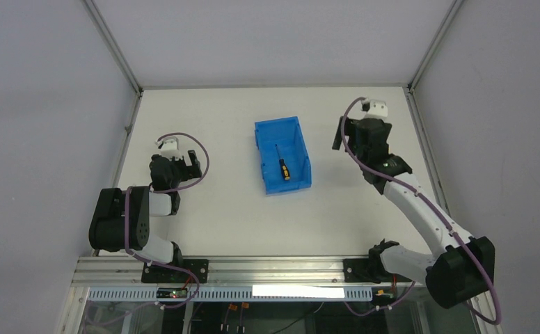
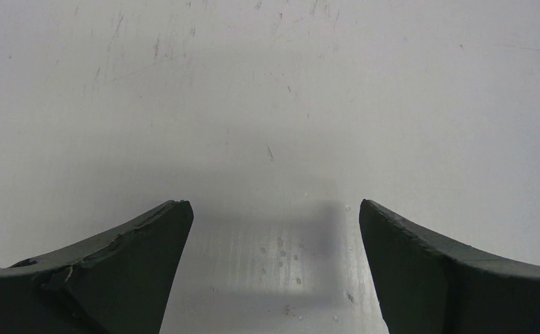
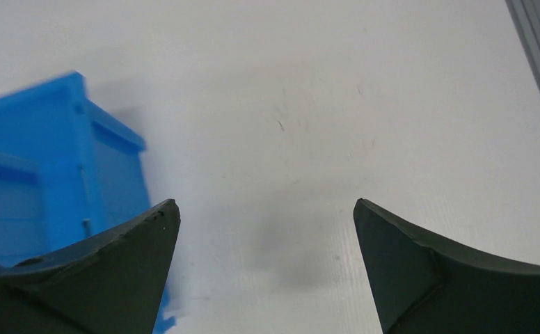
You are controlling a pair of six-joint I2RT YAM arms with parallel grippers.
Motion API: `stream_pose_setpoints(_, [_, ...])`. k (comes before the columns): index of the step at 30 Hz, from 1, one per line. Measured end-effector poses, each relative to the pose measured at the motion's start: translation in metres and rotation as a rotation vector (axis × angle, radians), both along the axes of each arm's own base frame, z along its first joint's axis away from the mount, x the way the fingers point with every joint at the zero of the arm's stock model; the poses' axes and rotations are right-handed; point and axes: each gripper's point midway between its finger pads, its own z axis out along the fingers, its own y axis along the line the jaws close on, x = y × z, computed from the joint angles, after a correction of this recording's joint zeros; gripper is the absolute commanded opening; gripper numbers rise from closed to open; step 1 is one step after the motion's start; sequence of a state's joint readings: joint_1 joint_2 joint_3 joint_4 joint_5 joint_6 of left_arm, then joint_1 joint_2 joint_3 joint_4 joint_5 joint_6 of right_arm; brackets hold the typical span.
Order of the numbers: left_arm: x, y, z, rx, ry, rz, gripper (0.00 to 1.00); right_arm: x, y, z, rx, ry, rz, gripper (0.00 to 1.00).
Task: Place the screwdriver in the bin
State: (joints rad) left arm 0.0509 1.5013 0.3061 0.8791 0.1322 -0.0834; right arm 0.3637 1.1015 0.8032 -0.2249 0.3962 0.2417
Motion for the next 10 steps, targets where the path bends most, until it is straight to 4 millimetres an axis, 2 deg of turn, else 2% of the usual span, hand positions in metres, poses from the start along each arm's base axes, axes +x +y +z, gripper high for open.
stream_pose_setpoints(2, [0.000,0.000,0.000,0.000,0.000,0.000,0.99,-0.014,-0.016,-0.045,-0.020,0.034,-0.042,0.99])
stream_pose_setpoints(4, [0.000,0.000,0.000,0.001,0.000,0.000,0.99,-0.026,-0.031,-0.076,-0.037,0.044,-0.112,0.99])
stream_pose_setpoints(7, [0.000,0.000,0.000,0.001,0.000,0.000,0.99,-0.031,-0.046,-0.088,-0.045,0.016,-0.199,0.98])
stream_pose_setpoints(10, [0.000,0.000,0.000,0.001,0.000,0.000,0.99,-0.025,-0.054,-0.078,-0.040,-0.045,-0.260,0.99])
